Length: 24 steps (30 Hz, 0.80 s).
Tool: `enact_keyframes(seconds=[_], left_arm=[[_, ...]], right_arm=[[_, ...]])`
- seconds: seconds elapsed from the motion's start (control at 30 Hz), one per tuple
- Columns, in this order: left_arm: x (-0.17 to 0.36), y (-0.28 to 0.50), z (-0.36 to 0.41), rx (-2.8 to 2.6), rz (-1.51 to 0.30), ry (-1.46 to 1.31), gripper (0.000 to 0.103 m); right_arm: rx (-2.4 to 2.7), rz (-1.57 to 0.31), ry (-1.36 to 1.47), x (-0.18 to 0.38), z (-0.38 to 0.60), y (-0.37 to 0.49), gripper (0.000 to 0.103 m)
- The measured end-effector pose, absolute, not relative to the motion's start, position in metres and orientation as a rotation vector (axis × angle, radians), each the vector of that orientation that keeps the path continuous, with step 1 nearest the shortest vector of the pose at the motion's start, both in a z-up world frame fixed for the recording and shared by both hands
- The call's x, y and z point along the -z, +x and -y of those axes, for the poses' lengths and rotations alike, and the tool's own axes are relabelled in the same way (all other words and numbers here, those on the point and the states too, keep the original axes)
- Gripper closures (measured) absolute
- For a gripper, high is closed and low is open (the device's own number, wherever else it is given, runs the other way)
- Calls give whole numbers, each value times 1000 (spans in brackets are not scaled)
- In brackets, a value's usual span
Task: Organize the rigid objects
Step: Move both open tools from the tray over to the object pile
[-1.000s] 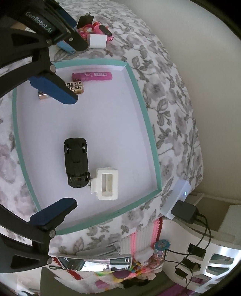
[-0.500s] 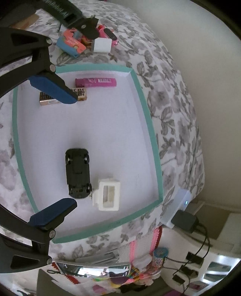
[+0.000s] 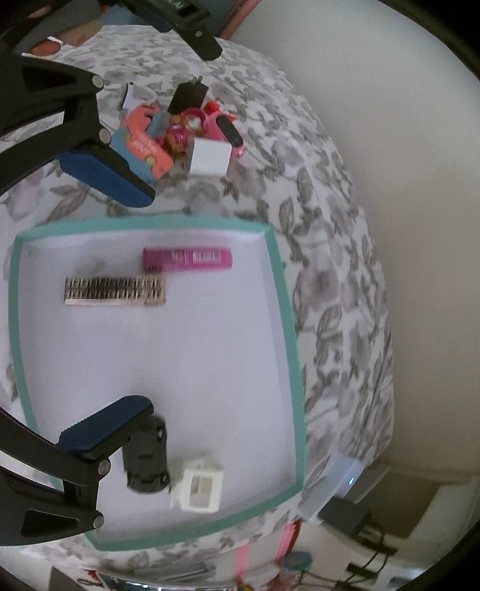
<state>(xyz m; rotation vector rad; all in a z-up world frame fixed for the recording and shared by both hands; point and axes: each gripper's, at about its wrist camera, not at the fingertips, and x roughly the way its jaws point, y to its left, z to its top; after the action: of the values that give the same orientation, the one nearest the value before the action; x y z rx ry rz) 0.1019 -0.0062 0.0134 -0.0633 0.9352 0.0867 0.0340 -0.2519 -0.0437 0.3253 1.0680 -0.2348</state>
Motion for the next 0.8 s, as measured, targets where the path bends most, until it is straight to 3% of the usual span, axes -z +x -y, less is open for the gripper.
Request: enact_keyframes(seconds=[0.4, 0.8], left_arm=[[-8, 110, -57, -203, -958, -59, 4], [41, 130, -69, -137, -1145, -116, 4]], right_arm=[[92, -988, 292, 43, 195, 62, 0], [-10, -1098, 244, 73, 153, 83, 0]])
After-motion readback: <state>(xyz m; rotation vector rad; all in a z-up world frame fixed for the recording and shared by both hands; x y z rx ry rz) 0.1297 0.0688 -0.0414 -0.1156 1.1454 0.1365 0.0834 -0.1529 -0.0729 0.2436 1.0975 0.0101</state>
